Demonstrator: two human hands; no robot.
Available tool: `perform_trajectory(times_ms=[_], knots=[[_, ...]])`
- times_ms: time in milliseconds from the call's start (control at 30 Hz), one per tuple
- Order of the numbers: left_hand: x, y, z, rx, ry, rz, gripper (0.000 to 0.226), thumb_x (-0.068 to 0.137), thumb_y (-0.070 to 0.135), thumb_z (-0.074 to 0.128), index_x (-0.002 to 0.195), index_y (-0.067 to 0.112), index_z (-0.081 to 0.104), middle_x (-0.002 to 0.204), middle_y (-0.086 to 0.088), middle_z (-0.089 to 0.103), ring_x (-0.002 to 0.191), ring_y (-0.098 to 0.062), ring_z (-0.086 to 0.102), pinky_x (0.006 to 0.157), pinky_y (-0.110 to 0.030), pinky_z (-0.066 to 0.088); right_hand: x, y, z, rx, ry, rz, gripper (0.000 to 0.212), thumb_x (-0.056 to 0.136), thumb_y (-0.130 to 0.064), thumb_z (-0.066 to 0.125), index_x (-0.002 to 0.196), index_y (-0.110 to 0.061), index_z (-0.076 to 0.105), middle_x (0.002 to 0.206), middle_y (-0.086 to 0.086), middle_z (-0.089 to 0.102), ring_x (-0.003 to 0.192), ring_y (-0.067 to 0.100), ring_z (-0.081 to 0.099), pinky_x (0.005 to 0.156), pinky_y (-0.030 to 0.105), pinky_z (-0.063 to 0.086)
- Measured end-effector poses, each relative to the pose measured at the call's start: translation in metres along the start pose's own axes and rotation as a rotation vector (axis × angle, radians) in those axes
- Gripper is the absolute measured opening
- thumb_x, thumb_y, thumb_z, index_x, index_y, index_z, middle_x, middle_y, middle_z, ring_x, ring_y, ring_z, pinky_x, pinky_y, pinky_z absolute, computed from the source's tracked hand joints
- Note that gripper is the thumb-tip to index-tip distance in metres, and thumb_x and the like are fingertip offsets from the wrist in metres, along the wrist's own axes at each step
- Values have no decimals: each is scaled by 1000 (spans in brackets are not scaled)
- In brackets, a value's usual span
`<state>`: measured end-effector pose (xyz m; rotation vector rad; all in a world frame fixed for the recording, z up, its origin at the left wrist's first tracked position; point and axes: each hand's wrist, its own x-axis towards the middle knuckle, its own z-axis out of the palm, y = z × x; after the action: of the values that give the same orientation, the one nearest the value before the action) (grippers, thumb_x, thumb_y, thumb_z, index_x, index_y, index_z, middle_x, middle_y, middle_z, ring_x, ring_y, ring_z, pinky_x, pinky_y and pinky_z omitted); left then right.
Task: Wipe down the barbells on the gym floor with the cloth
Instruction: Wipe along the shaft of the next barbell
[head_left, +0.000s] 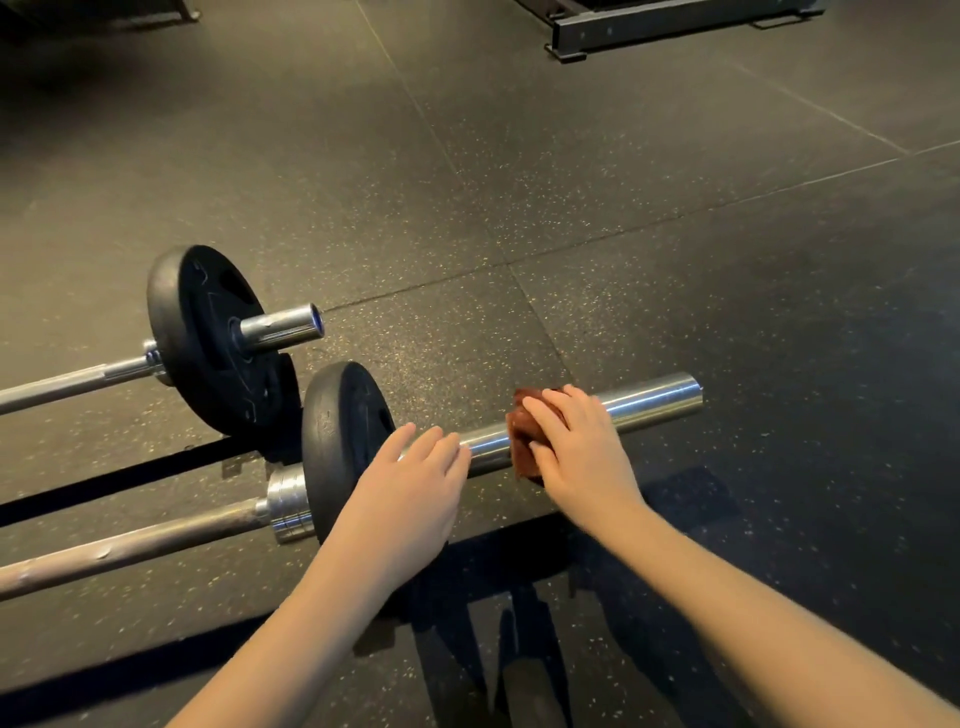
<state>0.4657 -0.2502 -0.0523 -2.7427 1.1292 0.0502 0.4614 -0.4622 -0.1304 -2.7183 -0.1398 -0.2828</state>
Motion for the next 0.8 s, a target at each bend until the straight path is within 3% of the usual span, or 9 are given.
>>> perform_trajectory(times_ms=[100, 167, 233, 367, 433, 533, 600, 700, 800], knots=[[-7, -9, 3, 49, 124, -4, 39, 73, 18, 72, 108, 2, 69, 103, -10, 67, 100, -31, 64, 101, -44, 37, 21, 25, -18, -59, -94, -71, 37, 91, -30, 50, 124, -17, 59, 115, 1, 62, 111, 24, 53, 104, 42, 35], [-12, -16, 1, 98, 200, -24, 31, 82, 16, 56, 105, 2, 69, 102, -11, 67, 102, -32, 63, 102, -43, 30, 32, 20, -17, -79, -34, 121, 28, 95, -33, 45, 115, -20, 59, 106, -2, 61, 104, 21, 52, 101, 40, 35], [-16, -23, -1, 75, 228, -82, 38, 87, 22, 43, 106, 2, 70, 105, -10, 68, 107, -32, 62, 105, -43, 30, 31, -8, -7, -21, 14, 261, 22, 96, -31, 46, 109, -18, 58, 103, -2, 58, 102, 21, 49, 95, 38, 39], [-23, -30, -1, -71, 244, -168, 49, 89, 32, 38, 117, 3, 66, 122, -11, 64, 122, -31, 55, 109, -44, 29, 12, -18, 5, 34, -151, -69, 38, 94, -27, 55, 130, -15, 55, 133, 2, 55, 129, 26, 42, 114, 40, 27], [-26, -35, 2, -129, 270, -204, 52, 89, 33, 38, 124, 2, 62, 128, -11, 61, 127, -31, 51, 111, -42, 27, 20, 2, -6, -9, -203, -149, 39, 94, -32, 52, 130, -19, 56, 130, -1, 58, 124, 21, 47, 111, 36, 30], [-32, -47, 7, -276, 343, -296, 56, 92, 35, 34, 134, 2, 53, 140, -10, 51, 136, -27, 40, 114, -43, 24, 35, 7, -5, -126, -80, 36, 37, 96, -41, 35, 116, -24, 61, 111, -5, 63, 106, 18, 53, 95, 36, 39], [-32, -49, 9, -359, 378, -330, 58, 94, 36, 31, 139, 4, 47, 146, -9, 44, 141, -24, 32, 117, -43, 21, 38, -18, 6, -124, -44, 198, 34, 99, -37, 34, 114, -21, 59, 112, -3, 61, 107, 19, 51, 97, 36, 38], [-35, -48, 12, -432, 403, -338, 60, 94, 36, 29, 143, 4, 42, 151, -7, 38, 144, -20, 25, 119, -40, 17, 24, -61, 23, -50, -100, -56, 37, 94, -37, 37, 119, -20, 59, 119, -2, 60, 113, 24, 51, 99, 39, 40], [-41, -46, 13, -526, 432, -381, 61, 94, 37, 27, 147, 8, 35, 155, -2, 28, 146, -13, 16, 120, -34, 12, 25, -49, 14, 38, -234, -256, 43, 89, -36, 42, 125, -20, 57, 127, -1, 59, 119, 21, 49, 104, 38, 39]])
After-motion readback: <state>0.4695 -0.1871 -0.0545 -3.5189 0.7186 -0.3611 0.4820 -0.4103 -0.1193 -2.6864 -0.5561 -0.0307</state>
